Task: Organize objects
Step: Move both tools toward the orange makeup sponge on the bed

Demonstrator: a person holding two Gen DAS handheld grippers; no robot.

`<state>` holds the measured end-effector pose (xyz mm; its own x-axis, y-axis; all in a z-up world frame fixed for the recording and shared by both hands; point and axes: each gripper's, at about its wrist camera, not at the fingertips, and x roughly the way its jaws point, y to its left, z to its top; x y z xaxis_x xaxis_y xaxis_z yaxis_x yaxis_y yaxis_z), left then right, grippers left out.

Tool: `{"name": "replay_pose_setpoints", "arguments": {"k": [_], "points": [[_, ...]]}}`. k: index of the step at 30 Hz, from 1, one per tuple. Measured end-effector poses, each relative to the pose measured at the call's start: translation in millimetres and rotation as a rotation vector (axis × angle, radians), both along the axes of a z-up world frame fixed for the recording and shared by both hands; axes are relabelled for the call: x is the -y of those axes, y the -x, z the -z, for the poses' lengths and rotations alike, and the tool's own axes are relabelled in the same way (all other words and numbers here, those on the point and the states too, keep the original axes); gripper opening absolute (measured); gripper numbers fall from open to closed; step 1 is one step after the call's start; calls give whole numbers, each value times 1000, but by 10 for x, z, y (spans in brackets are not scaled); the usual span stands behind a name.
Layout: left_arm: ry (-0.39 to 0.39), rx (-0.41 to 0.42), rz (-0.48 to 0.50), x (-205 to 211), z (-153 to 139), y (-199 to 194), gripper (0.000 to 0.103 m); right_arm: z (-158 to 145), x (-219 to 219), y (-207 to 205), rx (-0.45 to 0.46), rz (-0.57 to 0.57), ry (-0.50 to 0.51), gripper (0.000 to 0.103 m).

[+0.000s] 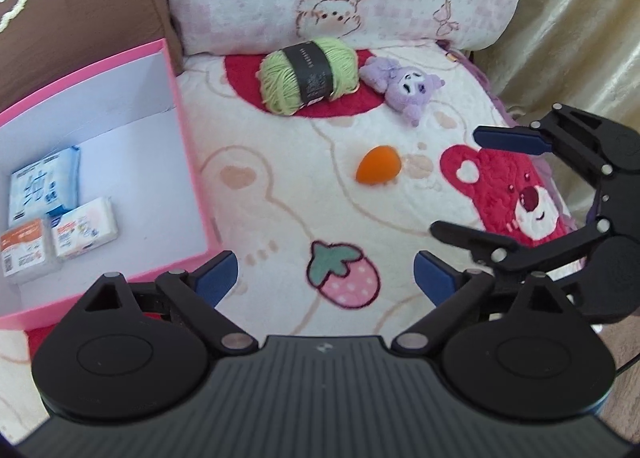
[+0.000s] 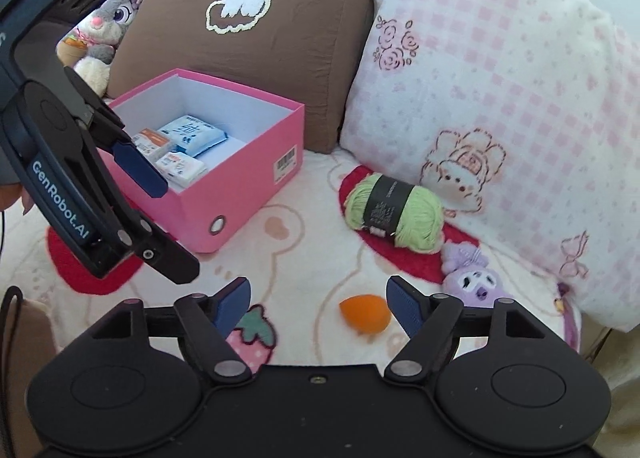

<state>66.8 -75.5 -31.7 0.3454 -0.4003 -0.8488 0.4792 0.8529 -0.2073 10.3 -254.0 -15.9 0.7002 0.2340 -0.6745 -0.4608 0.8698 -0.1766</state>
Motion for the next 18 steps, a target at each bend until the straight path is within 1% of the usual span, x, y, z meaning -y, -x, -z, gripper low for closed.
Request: {"name": "replay_pose_setpoints", "arguments": {"k": [3, 4, 8, 15, 18], "points": [[75, -35, -12, 53, 60, -98, 96, 99, -8, -54, 34, 10, 36, 80], [86, -37, -17, 75, 79, -124, 96, 131, -8, -82, 38, 15, 46, 80], [94, -6, -26, 187, 141, -200, 96, 246, 31, -167, 34, 34, 46, 80], [170, -25, -38, 326, 339, -390, 94, 440, 92, -299, 35, 94, 11, 80], [187, -13, -40, 382, 453, -450, 93, 543, 75, -332, 32, 89, 26, 80]]}}
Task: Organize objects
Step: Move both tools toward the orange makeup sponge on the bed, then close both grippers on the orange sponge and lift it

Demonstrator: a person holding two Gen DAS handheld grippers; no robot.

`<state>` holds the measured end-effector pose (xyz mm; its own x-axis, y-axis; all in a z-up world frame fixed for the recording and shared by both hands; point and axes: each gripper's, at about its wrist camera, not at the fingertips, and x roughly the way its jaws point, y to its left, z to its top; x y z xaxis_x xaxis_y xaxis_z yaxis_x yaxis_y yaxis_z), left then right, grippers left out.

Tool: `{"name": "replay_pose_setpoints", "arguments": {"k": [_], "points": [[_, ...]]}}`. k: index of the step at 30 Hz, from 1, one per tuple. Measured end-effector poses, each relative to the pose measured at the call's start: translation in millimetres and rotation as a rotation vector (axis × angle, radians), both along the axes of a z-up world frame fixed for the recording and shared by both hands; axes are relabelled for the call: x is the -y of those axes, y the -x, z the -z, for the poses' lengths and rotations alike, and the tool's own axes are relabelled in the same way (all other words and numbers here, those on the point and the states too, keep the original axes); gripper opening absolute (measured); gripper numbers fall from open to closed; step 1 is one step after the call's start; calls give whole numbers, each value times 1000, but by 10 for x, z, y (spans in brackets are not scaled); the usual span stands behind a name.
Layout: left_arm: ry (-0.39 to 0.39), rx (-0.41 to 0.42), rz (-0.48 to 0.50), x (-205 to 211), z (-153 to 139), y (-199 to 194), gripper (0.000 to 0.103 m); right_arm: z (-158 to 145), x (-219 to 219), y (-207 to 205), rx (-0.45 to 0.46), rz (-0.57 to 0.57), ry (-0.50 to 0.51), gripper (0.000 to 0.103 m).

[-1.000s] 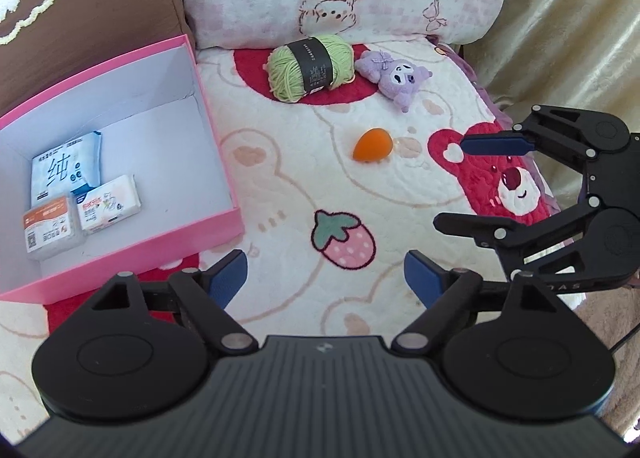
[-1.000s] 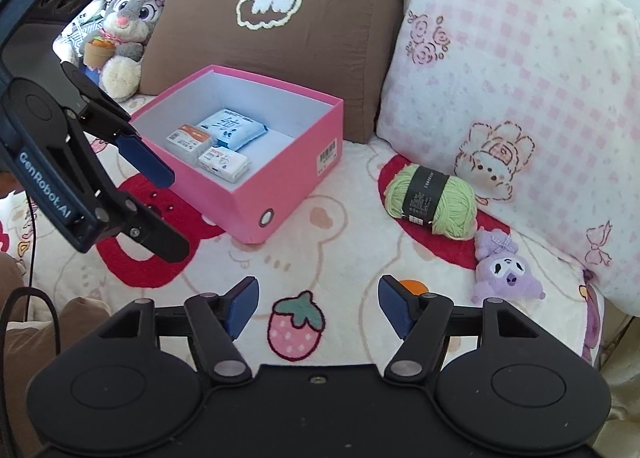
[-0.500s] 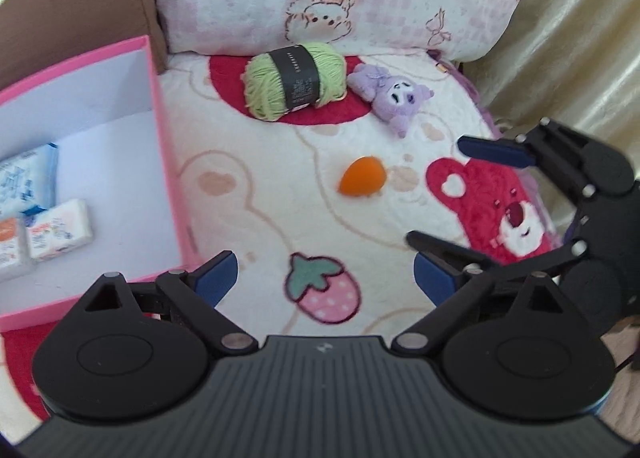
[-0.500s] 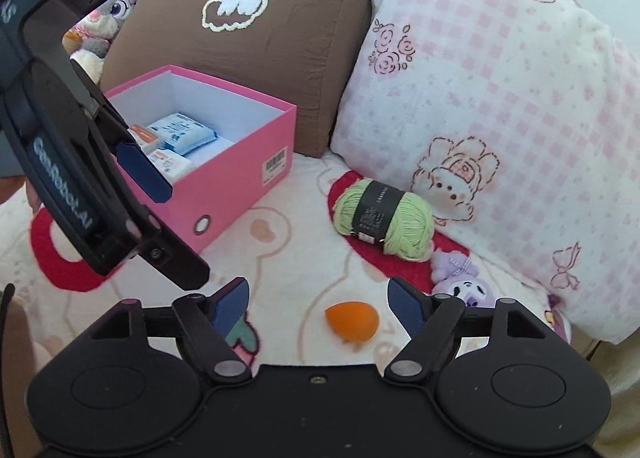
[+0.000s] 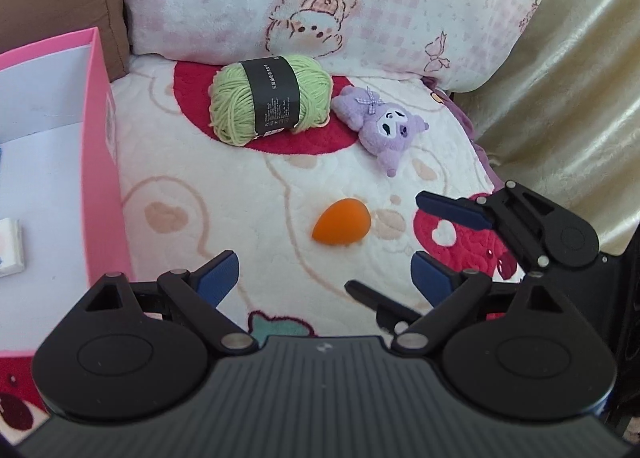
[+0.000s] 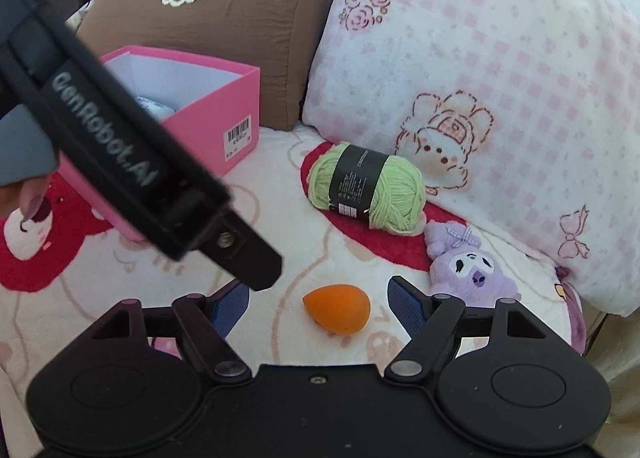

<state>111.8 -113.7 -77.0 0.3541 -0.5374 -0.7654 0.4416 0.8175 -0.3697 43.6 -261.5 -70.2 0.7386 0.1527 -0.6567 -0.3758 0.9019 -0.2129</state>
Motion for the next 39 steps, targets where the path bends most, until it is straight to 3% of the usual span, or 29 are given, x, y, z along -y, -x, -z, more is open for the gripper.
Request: {"name": "replay_pose_setpoints", "arguments": {"k": [9, 18, 23, 27, 39], "points": [[35, -41, 5, 159, 365, -118, 88, 226, -48, -48, 4, 9, 45, 80], [90, -6, 16, 250, 501, -172, 74, 393, -10, -127, 4, 72, 53, 80], [122, -11, 20, 292, 572, -183, 73, 527, 4, -172, -6, 76, 67, 80], [124, -28, 7, 310, 661, -202, 61, 614, 41, -226, -10, 93, 72, 80], [230, -104, -68, 344, 798, -331, 46, 696, 91, -315, -11, 90, 8, 73]]}}
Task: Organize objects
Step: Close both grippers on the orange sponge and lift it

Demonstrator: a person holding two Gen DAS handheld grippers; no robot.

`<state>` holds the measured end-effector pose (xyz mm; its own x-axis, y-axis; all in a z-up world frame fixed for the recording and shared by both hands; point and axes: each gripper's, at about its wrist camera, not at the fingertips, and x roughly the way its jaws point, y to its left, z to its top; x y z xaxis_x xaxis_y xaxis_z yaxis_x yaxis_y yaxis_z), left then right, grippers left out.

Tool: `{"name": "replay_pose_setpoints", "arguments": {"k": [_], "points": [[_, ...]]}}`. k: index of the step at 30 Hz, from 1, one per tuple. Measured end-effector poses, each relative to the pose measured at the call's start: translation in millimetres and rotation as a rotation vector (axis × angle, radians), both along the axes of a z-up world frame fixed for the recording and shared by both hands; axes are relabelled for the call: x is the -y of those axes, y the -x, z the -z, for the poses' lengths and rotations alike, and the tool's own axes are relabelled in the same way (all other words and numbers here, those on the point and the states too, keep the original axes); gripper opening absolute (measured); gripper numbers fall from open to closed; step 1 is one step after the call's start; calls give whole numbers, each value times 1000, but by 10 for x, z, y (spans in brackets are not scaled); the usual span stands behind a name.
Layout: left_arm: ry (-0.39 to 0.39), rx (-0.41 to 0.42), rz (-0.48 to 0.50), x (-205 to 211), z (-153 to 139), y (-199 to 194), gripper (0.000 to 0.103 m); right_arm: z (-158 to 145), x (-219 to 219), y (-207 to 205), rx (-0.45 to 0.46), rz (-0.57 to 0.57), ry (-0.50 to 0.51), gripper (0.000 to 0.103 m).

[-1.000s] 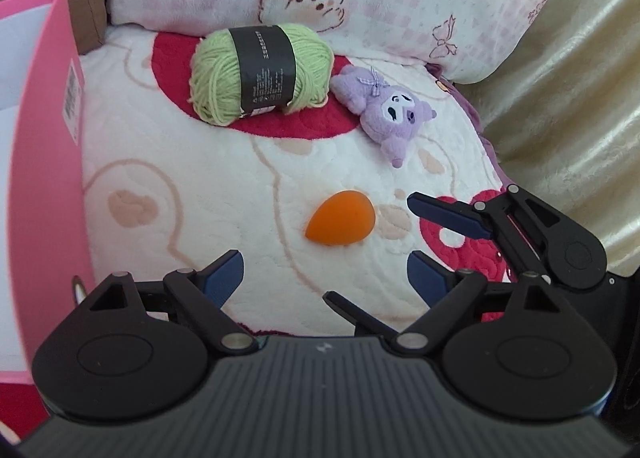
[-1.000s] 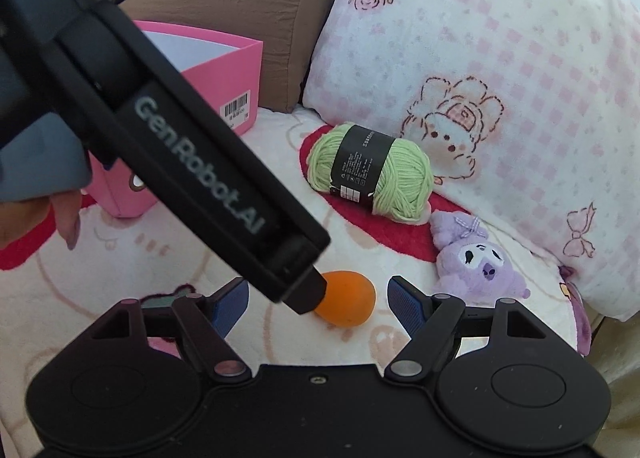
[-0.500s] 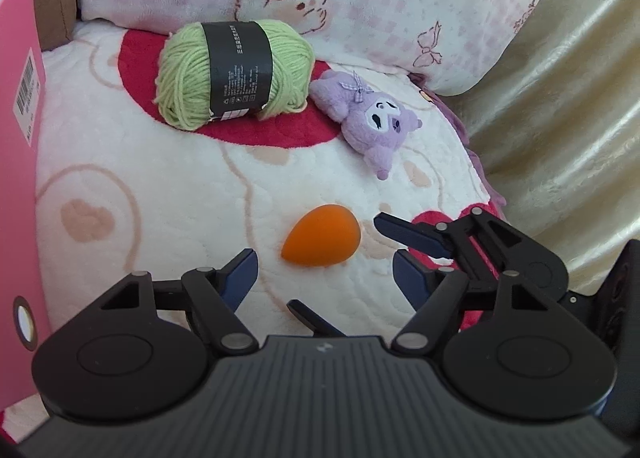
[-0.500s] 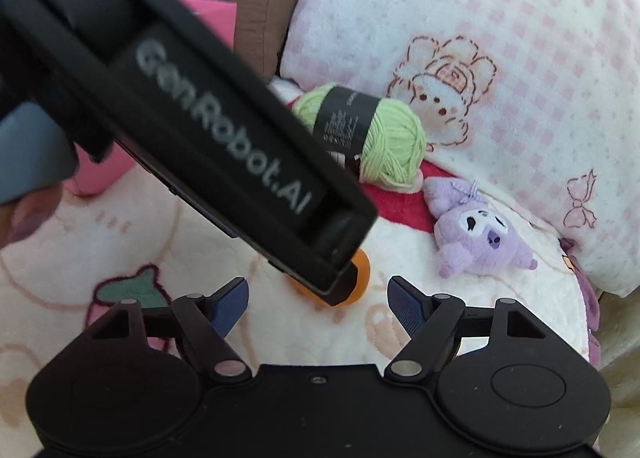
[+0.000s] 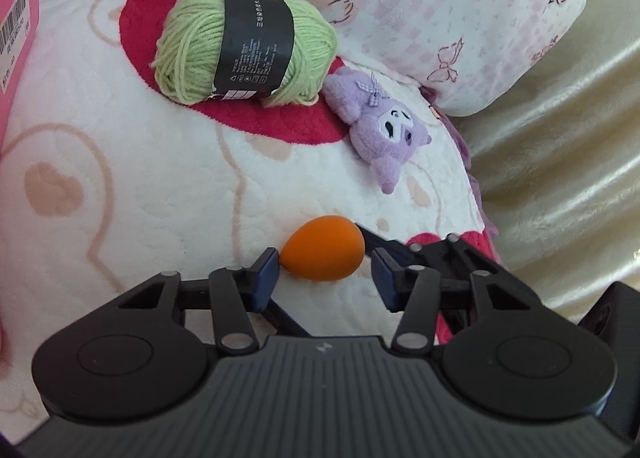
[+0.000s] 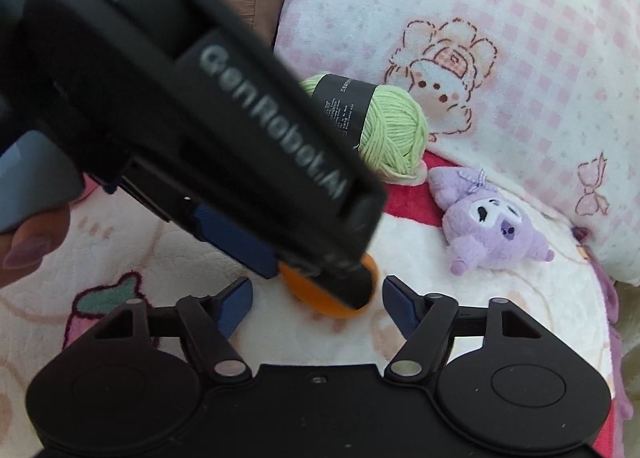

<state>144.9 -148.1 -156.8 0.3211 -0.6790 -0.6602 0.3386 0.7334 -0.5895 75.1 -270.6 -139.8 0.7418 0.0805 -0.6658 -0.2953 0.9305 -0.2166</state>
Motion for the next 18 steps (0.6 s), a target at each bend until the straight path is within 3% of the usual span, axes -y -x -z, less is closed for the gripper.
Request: {"name": "replay_pose_setpoints", "arguments": {"k": [6, 12, 18], "points": [[-24, 12, -10, 51, 8, 13, 35, 29, 108, -82, -34, 48, -69, 70], [-37, 41, -18, 114, -9, 58, 34, -12, 245, -128, -80, 106, -150, 61], [-60, 54, -10, 91, -119, 148, 34, -81, 227, -116, -116, 118, -164, 61]]}}
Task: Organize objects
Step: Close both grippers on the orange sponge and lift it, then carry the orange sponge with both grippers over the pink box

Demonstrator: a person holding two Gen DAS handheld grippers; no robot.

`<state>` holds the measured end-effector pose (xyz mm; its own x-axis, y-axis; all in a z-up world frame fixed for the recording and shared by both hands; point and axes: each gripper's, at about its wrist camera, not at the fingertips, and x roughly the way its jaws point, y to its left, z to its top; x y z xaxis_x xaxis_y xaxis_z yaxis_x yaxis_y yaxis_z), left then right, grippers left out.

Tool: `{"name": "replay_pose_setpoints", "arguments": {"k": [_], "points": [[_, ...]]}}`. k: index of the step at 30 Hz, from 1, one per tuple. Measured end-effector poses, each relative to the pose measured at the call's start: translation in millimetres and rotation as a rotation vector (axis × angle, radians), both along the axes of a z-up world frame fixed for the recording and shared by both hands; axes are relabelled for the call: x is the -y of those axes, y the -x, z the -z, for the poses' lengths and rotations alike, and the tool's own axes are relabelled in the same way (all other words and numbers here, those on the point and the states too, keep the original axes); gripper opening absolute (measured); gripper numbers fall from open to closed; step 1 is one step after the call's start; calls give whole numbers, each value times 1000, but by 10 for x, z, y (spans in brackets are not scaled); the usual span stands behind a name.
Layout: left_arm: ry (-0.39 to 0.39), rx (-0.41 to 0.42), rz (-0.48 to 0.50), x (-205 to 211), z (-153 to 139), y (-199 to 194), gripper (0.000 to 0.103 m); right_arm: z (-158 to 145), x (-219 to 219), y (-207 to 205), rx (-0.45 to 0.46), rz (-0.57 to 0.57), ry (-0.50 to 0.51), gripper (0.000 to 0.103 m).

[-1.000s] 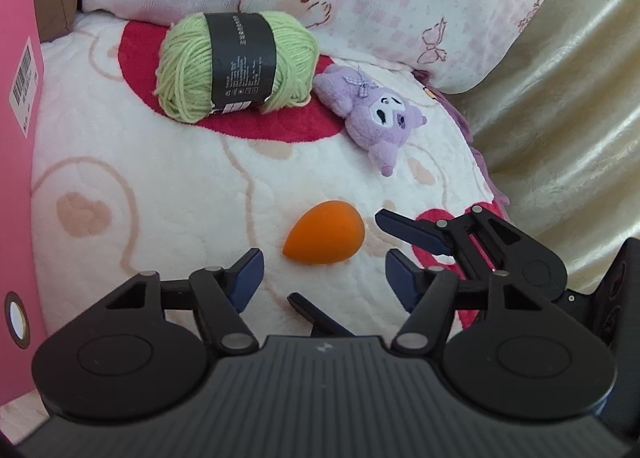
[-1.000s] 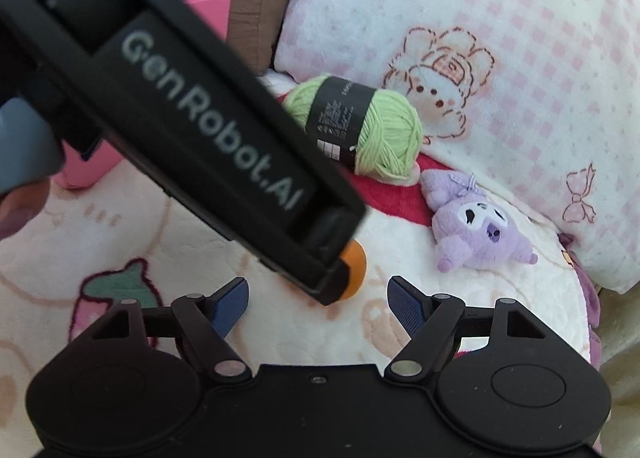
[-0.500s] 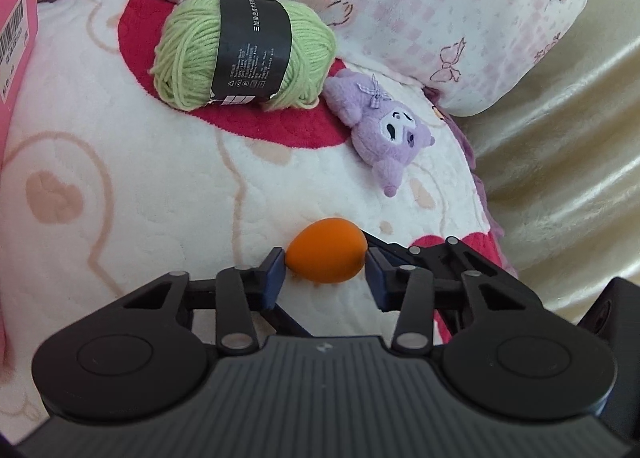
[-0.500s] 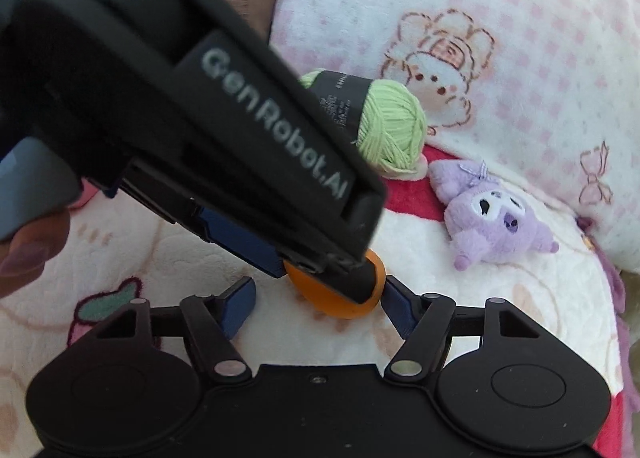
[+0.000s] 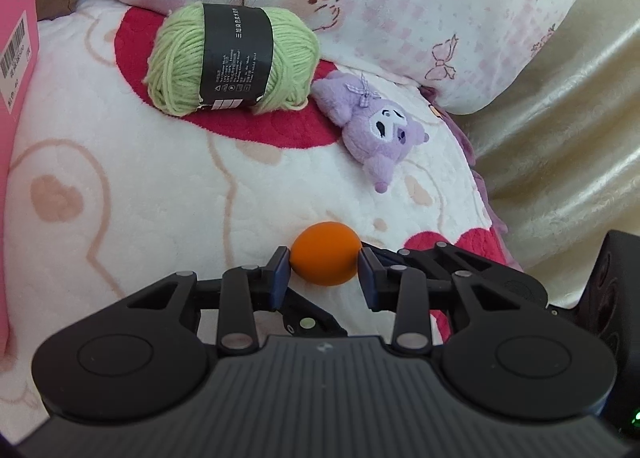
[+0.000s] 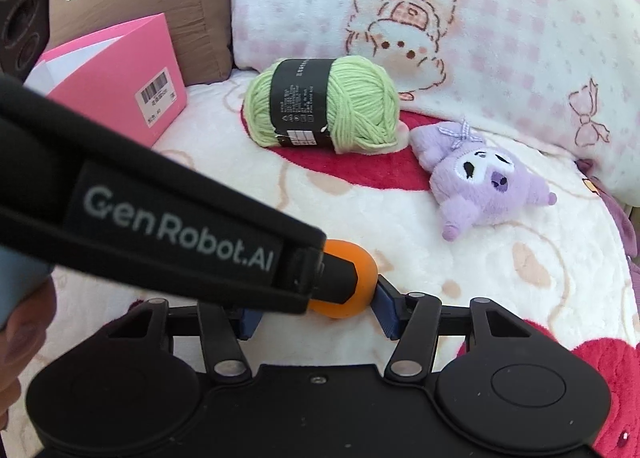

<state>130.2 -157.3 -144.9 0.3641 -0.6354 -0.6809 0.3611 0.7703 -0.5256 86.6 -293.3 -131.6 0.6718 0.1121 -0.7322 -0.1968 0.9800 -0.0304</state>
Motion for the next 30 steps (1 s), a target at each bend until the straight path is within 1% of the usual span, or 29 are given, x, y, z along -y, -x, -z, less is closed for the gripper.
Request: {"name": "replay_pose_setpoints", "arguments": {"k": [2, 5, 8, 10, 11, 15, 16, 18, 20, 21, 24, 30], "points": [[1, -3, -7, -50, -24, 30, 34, -19, -9, 17, -13, -8, -19, 61], [6, -3, -15, -130, -75, 93, 34, -65, -53, 66, -15, -31, -18, 61], [-8, 16, -12, -180, -165, 175, 35, -136, -102, 134, -13, -42, -22, 61], [-34, 35, 11, -190, -240, 230, 35, -192, -132, 177, -15, -45, -22, 61], [-35, 38, 11, -208, -267, 249, 35, -220, -143, 201, -17, -45, -27, 61], [-23, 35, 7, -298, -371, 312, 35, -300, -223, 325, -9, -53, -31, 60], [-18, 35, 7, -324, -399, 328, 35, -332, -202, 286, -8, -56, -35, 60], [-8, 37, 8, -374, -458, 368, 35, -378, -218, 332, -7, -61, -44, 60], [5, 37, 9, -431, -518, 406, 35, -426, -307, 357, -3, -72, -45, 60], [10, 38, 9, -462, -550, 425, 35, -474, -314, 439, 2, -77, -44, 60], [7, 45, 13, -514, -634, 484, 35, -539, -361, 375, 6, -91, -43, 60], [9, 53, 16, -600, -779, 642, 35, -706, -366, 525, -8, -102, -81, 60]]}}
